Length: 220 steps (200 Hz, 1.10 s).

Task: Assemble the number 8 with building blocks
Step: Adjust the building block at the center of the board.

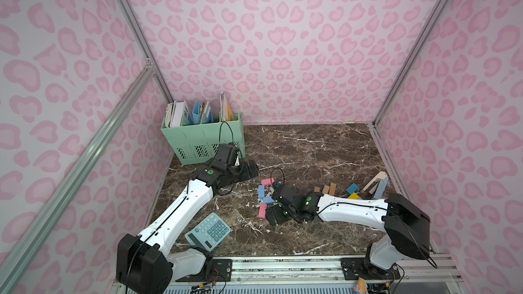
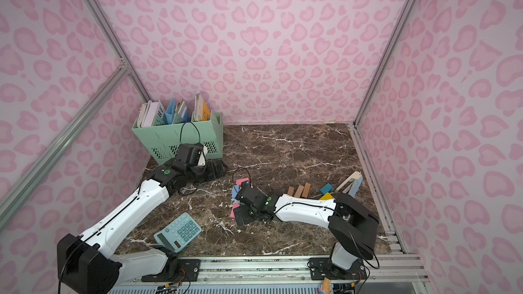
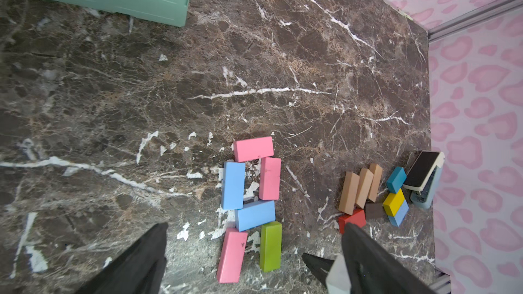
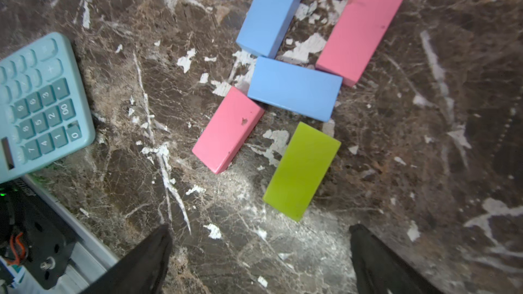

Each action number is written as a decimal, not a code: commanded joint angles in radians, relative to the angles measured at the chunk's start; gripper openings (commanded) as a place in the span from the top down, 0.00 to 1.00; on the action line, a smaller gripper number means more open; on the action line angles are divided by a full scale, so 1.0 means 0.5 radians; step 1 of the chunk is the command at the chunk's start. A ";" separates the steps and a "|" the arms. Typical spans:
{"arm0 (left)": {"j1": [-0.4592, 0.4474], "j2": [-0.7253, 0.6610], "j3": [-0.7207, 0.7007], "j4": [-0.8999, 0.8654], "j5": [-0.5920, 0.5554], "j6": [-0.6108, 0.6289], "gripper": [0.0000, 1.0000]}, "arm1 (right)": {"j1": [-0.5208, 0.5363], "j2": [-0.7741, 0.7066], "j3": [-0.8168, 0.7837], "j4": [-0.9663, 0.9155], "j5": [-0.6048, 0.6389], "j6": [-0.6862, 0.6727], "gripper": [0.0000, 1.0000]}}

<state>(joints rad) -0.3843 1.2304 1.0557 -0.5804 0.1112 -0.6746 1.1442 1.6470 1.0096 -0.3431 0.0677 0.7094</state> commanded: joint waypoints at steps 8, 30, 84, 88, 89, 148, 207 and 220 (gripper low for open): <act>0.092 -0.067 0.049 -0.153 0.007 0.098 0.01 | 0.052 0.106 0.131 -0.245 0.176 -0.003 0.01; 0.167 -0.114 0.083 -0.224 0.026 0.168 0.02 | 0.066 0.203 0.249 -0.353 0.222 0.041 0.01; 0.278 -0.202 0.092 -0.283 0.036 0.331 0.02 | 0.126 0.432 0.529 -0.567 0.296 0.032 0.02; 0.281 -0.208 0.088 -0.281 0.038 0.341 0.02 | 0.129 0.450 0.555 -0.585 0.301 0.027 0.02; 0.282 -0.210 0.085 -0.280 0.038 0.343 0.02 | 0.129 0.456 0.558 -0.591 0.302 0.028 0.02; 0.320 -0.234 0.031 -0.241 0.006 0.449 0.01 | 0.151 0.685 0.902 -0.892 0.352 0.050 0.01; 0.333 -0.239 -0.044 -0.144 0.004 0.472 0.01 | 0.187 0.834 1.082 -1.106 0.449 0.081 0.01; 0.332 -0.240 -0.065 -0.126 0.005 0.472 0.02 | 0.190 0.841 1.081 -1.122 0.467 0.092 0.01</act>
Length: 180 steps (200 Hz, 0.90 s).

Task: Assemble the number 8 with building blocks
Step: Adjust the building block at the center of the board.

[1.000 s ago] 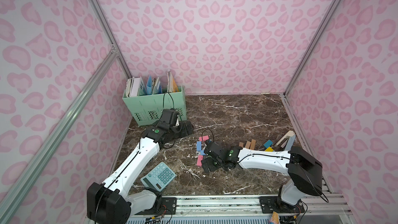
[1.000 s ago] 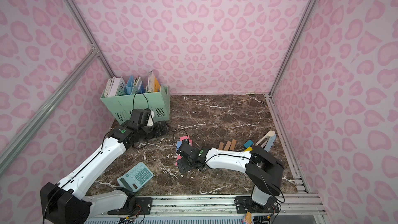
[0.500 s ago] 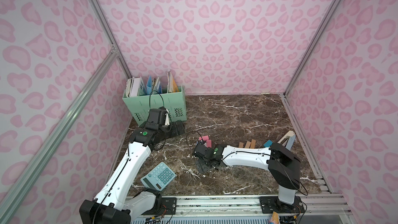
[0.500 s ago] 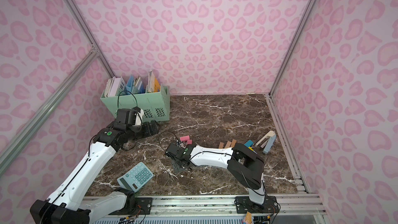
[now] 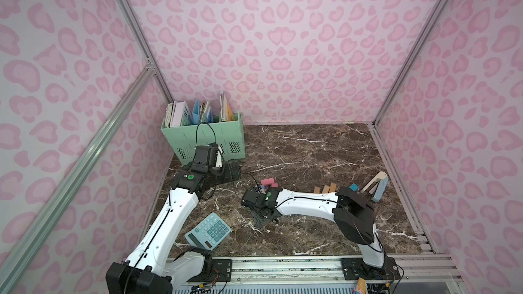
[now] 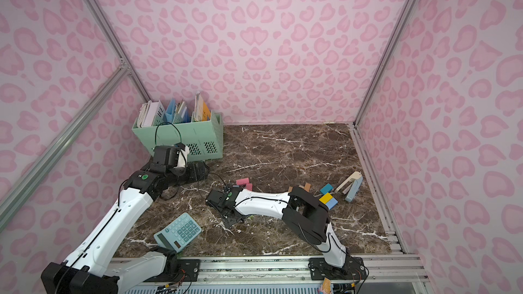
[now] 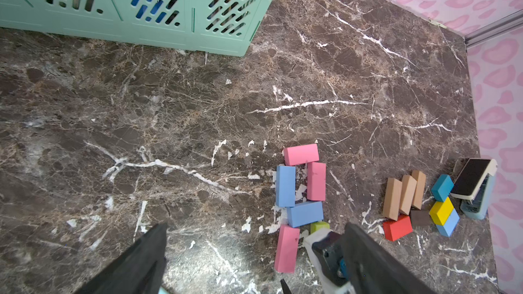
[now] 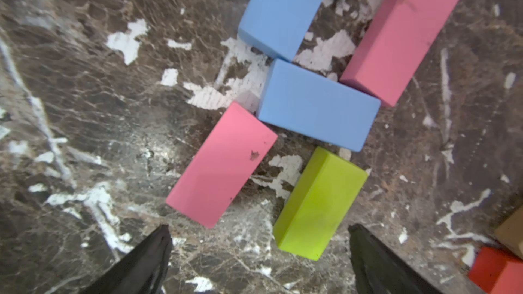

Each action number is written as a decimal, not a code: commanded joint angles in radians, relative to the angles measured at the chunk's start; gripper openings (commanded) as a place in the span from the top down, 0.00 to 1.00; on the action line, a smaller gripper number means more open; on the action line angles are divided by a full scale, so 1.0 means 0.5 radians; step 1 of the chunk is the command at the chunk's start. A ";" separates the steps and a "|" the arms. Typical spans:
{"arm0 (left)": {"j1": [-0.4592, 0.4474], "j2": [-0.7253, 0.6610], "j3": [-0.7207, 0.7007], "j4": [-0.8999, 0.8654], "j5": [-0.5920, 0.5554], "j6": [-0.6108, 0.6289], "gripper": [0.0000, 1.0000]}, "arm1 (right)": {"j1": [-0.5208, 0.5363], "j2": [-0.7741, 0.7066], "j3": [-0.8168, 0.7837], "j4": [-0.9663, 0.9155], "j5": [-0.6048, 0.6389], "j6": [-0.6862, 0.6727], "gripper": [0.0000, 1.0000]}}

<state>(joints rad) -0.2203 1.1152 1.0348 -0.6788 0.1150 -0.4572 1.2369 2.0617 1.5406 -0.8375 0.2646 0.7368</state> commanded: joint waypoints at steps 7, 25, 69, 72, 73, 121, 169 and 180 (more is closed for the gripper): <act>0.003 -0.007 -0.029 0.078 -0.003 0.040 0.02 | 0.004 0.020 0.023 -0.148 0.085 0.042 0.01; 0.005 -0.006 -0.038 0.087 -0.004 0.044 0.02 | 0.005 0.054 0.051 -0.200 0.121 0.060 0.01; 0.003 -0.009 -0.060 0.103 -0.007 0.043 0.01 | 0.009 0.083 0.070 -0.217 0.164 0.070 0.01; 0.006 -0.009 -0.063 0.102 -0.008 0.043 0.02 | 0.010 0.086 0.070 -0.216 0.167 0.071 0.01; 0.005 -0.008 -0.063 0.101 -0.007 0.043 0.02 | 0.011 0.086 0.070 -0.217 0.167 0.072 0.01; 0.008 -0.012 -0.075 0.103 -0.010 0.043 0.01 | 0.013 0.087 0.070 -0.215 0.193 0.079 0.01; 0.008 -0.008 -0.081 0.104 -0.011 0.040 0.01 | 0.023 0.071 0.051 -0.187 0.218 0.071 0.01; 0.008 -0.009 -0.083 0.108 -0.007 0.040 0.01 | 0.030 0.060 0.055 -0.180 0.235 0.063 0.01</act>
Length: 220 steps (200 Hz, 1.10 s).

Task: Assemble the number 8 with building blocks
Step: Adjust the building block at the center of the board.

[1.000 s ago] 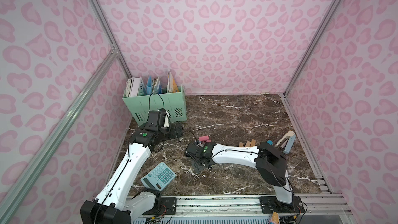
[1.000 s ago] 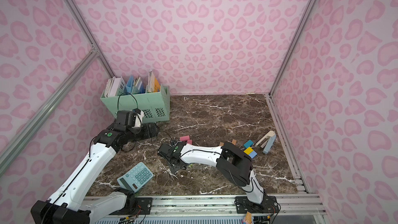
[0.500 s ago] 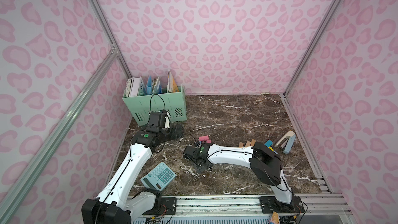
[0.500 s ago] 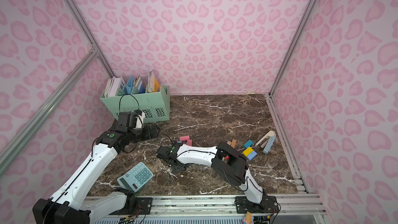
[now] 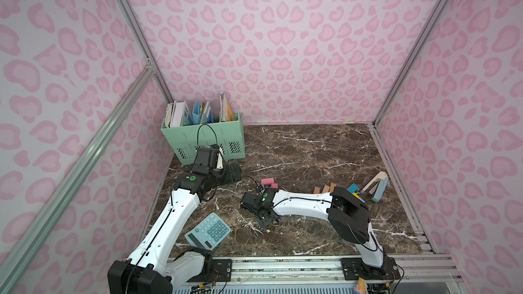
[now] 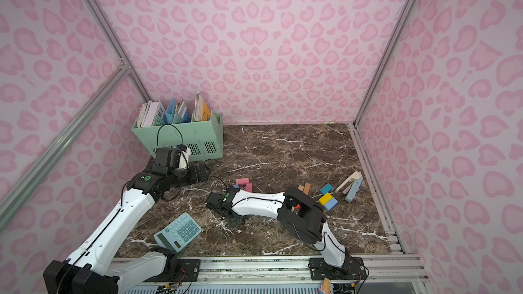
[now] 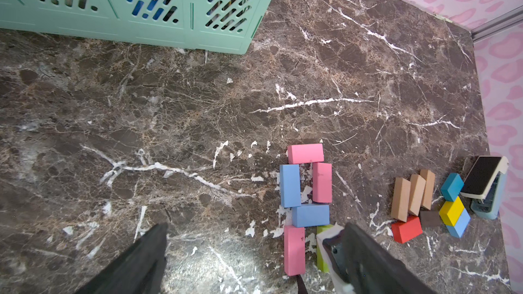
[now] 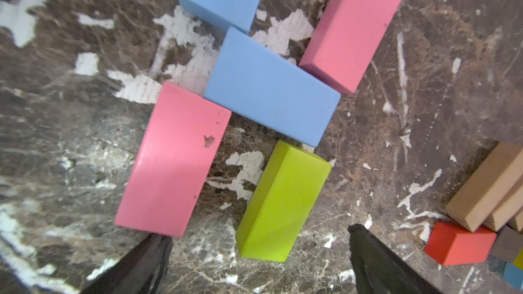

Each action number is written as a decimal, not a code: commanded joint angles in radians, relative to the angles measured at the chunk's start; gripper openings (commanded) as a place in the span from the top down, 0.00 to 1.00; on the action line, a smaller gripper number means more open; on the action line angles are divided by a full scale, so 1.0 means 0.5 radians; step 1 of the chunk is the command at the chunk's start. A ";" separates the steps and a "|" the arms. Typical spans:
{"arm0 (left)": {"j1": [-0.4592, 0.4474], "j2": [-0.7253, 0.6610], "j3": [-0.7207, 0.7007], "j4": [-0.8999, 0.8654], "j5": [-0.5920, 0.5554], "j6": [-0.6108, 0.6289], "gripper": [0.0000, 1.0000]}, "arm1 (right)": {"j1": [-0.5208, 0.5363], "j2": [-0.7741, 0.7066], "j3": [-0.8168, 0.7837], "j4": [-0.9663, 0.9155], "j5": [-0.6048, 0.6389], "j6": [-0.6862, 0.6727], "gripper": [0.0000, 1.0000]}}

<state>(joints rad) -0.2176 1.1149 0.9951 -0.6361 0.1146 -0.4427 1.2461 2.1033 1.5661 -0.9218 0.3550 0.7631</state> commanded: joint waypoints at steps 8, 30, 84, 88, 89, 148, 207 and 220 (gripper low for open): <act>0.001 -0.007 -0.005 0.022 -0.007 0.011 0.02 | 0.023 -0.045 0.000 0.009 0.068 -0.005 0.01; 0.001 -0.011 -0.011 0.026 -0.005 0.011 0.02 | 0.059 -0.179 -0.011 0.132 0.080 -0.087 0.01; 0.000 -0.030 -0.032 0.031 -0.011 0.008 0.02 | -0.084 -0.680 -0.389 0.635 -0.208 -0.072 0.00; 0.002 -0.033 -0.033 0.031 -0.011 0.008 0.01 | -0.108 -0.711 -0.482 0.680 -0.252 -0.067 0.00; 0.002 -0.033 -0.033 0.032 -0.013 0.008 0.01 | -0.115 -0.717 -0.495 0.693 -0.263 -0.066 0.00; 0.001 -0.038 -0.043 0.036 -0.014 0.009 0.02 | -0.366 -0.861 -0.925 1.207 -0.758 -0.046 0.01; 0.001 -0.045 -0.051 0.035 -0.016 0.014 0.01 | -0.464 -0.807 -0.981 1.367 -0.942 -0.005 0.03; 0.002 -0.045 -0.052 0.033 -0.018 0.014 0.02 | -0.467 -0.800 -0.985 1.361 -0.945 0.011 0.03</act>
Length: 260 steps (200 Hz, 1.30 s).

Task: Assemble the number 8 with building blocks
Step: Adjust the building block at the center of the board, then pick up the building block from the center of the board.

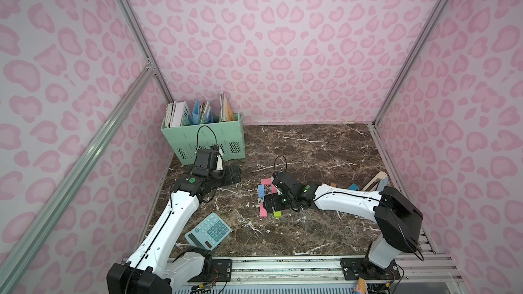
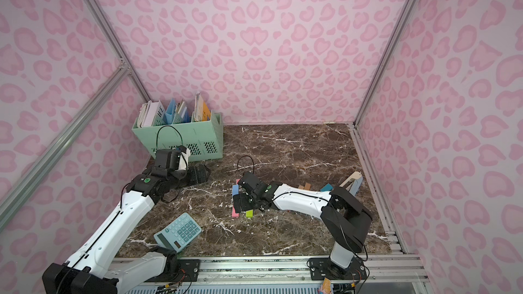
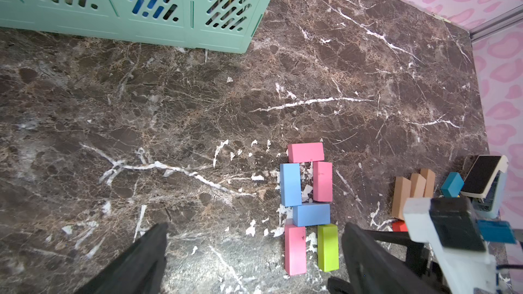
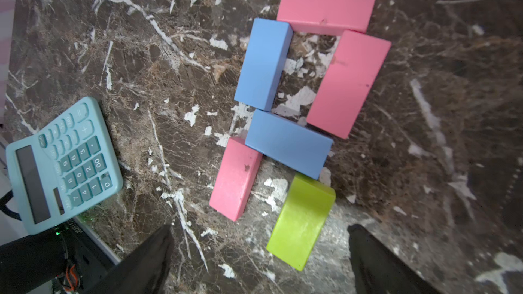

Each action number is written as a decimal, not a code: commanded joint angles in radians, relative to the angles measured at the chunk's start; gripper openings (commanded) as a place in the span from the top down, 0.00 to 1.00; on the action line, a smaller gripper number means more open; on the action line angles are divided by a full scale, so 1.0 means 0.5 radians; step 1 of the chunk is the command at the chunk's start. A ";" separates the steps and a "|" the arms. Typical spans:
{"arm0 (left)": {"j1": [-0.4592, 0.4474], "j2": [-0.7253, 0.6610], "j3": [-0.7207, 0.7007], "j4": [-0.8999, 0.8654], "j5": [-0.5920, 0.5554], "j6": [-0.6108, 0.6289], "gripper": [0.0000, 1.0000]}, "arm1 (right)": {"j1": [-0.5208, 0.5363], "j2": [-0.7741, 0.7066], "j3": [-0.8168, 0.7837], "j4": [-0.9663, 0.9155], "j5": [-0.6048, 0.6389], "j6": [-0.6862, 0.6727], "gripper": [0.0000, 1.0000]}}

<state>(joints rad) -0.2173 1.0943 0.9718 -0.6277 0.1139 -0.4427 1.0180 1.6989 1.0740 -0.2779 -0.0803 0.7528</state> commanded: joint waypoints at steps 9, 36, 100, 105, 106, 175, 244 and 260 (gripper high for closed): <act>0.000 -0.004 -0.005 0.015 -0.016 0.017 0.02 | -0.011 0.018 -0.009 0.077 -0.082 0.042 0.03; 0.002 -0.005 -0.006 0.016 -0.014 0.017 0.02 | -0.010 0.050 -0.008 0.058 -0.085 0.074 0.03; 0.002 -0.006 -0.013 0.017 -0.007 0.017 0.01 | -0.010 -0.062 -0.060 0.089 -0.017 0.111 0.04; 0.000 -0.005 -0.015 0.019 -0.009 0.017 0.01 | -0.012 -0.095 -0.067 0.080 0.015 0.111 0.04; 0.001 -0.006 -0.016 0.017 -0.009 0.017 0.02 | -0.013 -0.102 -0.069 0.077 0.024 0.111 0.04; 0.000 0.003 -0.015 0.019 0.005 0.017 0.02 | -0.422 -0.620 -0.447 -0.232 0.253 0.095 0.07; 0.000 0.002 -0.020 0.019 0.024 0.014 0.01 | -1.034 -0.906 -0.708 -0.349 0.292 -0.095 0.16; 0.001 -0.002 -0.022 0.016 0.024 0.014 0.01 | -1.106 -0.932 -0.756 -0.372 0.297 -0.127 0.19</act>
<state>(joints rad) -0.2173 1.0954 0.9630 -0.6281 0.1200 -0.4427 0.5064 1.2488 0.7197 -0.4171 0.0521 0.7368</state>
